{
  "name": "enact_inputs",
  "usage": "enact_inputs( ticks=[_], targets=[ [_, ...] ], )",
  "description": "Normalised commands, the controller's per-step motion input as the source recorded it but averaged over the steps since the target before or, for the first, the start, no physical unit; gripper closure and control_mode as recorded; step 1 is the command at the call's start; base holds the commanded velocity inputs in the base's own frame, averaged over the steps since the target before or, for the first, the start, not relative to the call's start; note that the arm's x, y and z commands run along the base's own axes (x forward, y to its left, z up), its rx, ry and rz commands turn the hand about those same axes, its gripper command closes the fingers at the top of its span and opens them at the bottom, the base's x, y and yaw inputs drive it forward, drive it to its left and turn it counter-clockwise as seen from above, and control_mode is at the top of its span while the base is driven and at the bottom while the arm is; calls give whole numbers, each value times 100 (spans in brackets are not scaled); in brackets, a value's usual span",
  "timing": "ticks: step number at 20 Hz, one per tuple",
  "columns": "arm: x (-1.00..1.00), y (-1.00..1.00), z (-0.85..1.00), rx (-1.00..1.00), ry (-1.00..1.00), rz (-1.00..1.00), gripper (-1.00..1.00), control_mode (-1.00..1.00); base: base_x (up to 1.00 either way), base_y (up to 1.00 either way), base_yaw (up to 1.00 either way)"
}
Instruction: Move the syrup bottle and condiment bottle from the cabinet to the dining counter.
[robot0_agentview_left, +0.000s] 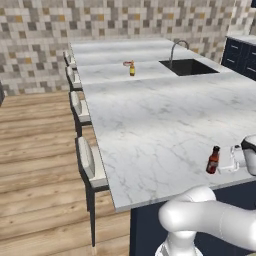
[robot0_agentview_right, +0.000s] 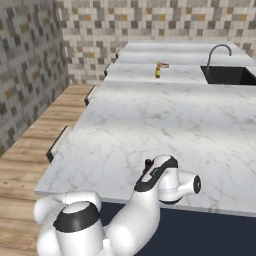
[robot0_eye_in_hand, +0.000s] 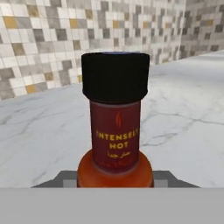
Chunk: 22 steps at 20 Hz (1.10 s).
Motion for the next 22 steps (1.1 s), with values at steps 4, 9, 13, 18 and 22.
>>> enact_inputs(
  ticks=[4,9,13,18,22],
  targets=[
    [16,0,-42,0,0,0,100,-100,0,0,0],
    [10,0,-35,0,0,0,100,-100,0,0,0],
    [0,0,-24,0,0,0,100,-100,0,0,0],
    [0,0,-29,0,4,0,-100,-100,0,0,0],
    [0,0,-15,0,4,1,-100,-100,0,0,0]
  ],
)
